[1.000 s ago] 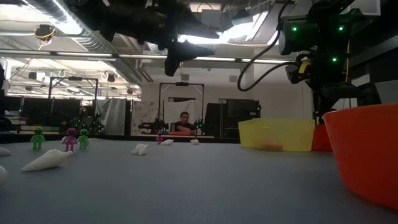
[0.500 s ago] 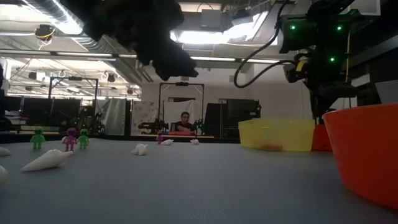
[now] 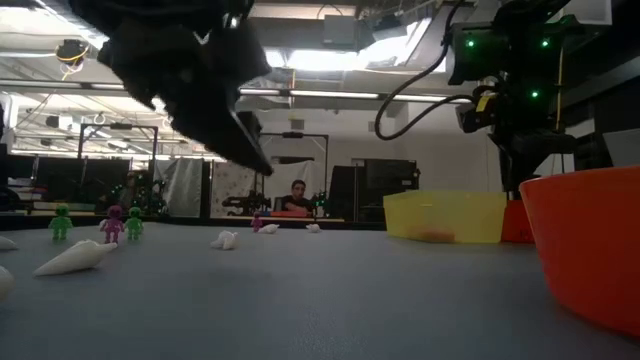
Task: Sort Halloween decoration
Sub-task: Put the pink skeleton toy into the top yellow bin
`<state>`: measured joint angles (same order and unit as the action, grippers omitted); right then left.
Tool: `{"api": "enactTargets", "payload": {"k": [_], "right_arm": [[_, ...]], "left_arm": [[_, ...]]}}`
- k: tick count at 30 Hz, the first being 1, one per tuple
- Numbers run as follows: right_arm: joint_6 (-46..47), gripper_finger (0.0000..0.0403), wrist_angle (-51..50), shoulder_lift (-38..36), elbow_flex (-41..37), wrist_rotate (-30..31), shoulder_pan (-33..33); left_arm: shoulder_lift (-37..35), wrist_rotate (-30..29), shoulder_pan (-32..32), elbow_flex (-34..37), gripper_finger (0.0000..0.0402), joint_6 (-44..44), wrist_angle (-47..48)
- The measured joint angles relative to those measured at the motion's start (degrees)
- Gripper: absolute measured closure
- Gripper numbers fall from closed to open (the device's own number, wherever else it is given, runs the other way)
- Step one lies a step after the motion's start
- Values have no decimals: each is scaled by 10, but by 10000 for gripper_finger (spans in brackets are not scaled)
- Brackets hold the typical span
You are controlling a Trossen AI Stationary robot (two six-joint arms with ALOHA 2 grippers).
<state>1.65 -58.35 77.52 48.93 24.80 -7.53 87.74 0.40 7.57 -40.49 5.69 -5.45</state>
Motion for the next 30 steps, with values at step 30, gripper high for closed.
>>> {"api": "enactTargets", "payload": {"k": [30], "right_arm": [[0,278,0,0,0,0,0]], "left_arm": [[0,-14,3,38,246,77,8]]}}
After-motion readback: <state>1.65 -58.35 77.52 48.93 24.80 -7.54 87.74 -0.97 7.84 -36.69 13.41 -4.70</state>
